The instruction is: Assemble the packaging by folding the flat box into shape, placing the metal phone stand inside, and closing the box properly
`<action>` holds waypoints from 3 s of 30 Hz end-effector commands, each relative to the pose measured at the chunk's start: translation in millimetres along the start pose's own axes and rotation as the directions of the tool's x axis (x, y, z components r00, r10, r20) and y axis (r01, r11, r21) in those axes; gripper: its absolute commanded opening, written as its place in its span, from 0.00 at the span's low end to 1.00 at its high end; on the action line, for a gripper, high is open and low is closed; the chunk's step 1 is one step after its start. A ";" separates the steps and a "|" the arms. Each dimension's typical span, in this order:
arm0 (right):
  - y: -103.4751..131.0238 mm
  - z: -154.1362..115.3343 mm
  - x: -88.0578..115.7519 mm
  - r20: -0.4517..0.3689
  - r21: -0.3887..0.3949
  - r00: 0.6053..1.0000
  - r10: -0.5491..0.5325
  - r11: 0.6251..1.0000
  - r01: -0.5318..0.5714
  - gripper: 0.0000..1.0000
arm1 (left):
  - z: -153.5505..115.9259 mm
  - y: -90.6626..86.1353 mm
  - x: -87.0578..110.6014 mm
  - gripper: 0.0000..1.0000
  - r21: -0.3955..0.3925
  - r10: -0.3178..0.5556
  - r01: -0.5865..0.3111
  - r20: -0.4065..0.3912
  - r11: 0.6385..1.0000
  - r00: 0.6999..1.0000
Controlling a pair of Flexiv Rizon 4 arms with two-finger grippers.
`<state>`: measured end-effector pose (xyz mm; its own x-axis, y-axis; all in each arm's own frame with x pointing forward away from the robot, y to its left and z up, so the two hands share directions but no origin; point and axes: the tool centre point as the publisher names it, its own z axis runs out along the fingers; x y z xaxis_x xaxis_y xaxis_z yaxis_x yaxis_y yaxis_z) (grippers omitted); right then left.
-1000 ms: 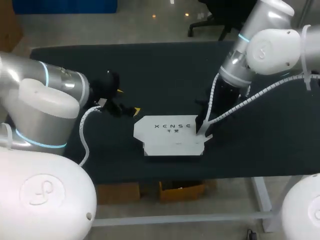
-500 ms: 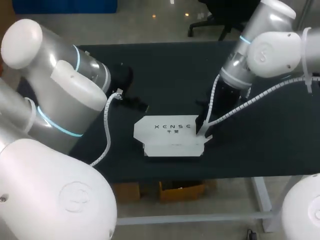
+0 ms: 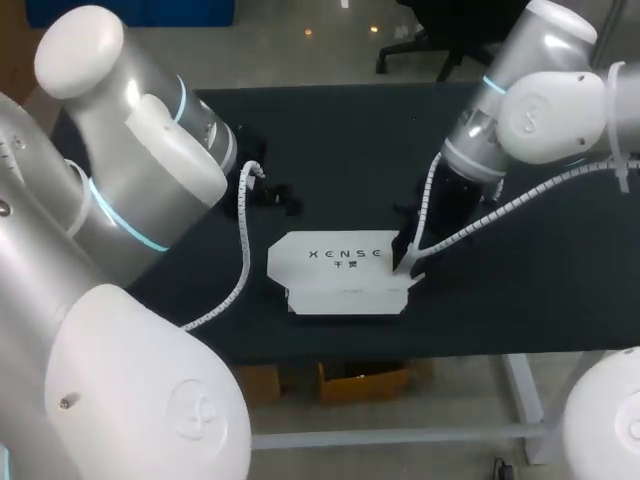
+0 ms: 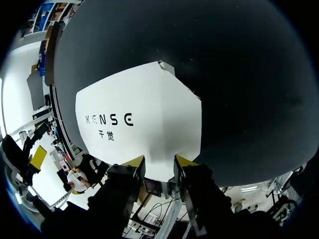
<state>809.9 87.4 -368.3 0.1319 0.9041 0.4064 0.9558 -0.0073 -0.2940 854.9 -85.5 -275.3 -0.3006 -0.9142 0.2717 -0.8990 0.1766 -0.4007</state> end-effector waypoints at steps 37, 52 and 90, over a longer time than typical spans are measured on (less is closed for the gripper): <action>-1.2 -0.2 -2.6 -0.016 -0.031 1.000 -0.014 0.999 0.014 0.35 | 43.5 6.2 9.2 1.00 -0.369 -0.353 0.353 0.072 0.859 0.933; -1.9 0.5 -2.2 -0.017 -0.045 1.000 -0.022 0.999 0.021 0.35 | 54.6 33.2 12.1 0.29 -0.330 -0.368 0.380 0.099 0.864 0.924; 5.6 -1.0 -6.1 -0.037 -0.207 0.997 -0.069 0.976 0.060 0.40 | 79.3 50.6 10.1 0.36 -0.307 -0.358 0.376 0.115 0.874 0.927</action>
<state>821.0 83.3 -371.6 0.0751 0.8867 0.4563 0.9940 -0.0298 -0.1055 832.8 -113.0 -361.9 0.0793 -0.9506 0.3002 -0.9968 -0.0753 0.0250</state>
